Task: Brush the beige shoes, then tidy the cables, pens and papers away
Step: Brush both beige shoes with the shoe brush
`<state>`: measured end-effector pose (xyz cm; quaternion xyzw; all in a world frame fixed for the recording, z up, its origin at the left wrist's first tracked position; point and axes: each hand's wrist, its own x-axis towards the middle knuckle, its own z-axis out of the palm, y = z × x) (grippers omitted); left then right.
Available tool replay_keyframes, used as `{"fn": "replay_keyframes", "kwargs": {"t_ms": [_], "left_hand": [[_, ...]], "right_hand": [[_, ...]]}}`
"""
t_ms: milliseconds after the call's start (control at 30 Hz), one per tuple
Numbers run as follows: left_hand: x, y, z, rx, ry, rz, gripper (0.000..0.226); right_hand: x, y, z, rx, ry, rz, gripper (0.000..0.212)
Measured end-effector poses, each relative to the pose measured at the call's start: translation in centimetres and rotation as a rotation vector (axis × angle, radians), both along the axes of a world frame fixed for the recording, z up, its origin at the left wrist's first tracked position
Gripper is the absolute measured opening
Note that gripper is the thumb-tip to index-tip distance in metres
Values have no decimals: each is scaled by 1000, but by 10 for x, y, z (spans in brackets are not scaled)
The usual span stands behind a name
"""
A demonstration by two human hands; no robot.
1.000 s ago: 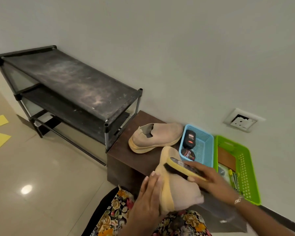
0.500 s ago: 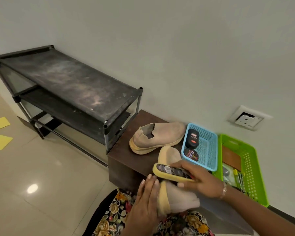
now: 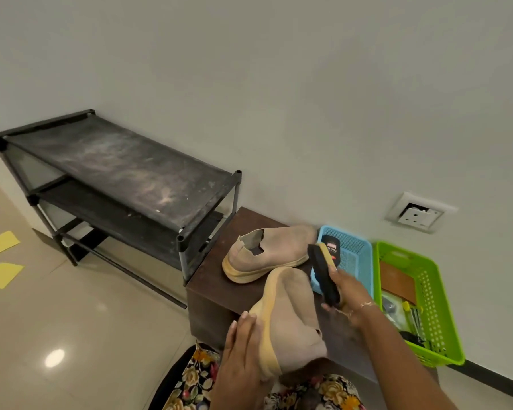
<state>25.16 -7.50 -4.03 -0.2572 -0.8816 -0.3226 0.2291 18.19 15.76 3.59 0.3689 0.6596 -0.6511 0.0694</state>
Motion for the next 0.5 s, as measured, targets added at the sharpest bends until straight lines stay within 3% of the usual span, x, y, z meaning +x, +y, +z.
{"fn": "replay_keyframes", "kwargs": {"t_ms": [67,133,267,500], "left_hand": [[-2,-2,3,38,-36,17,68],[-2,-5,2,36,-64,36,75],[3,-8,-3,48,-138,35,84],[4,-3,-1,62,-172,50,87]], "right_hand": [[25,3,-1,-342,-20,-133,39],[45,6,-7,-489,-29,-231,48],[80,16,-25,-515,-90,-285,47],[102,40,-48,-325,-241,-292,26]]}}
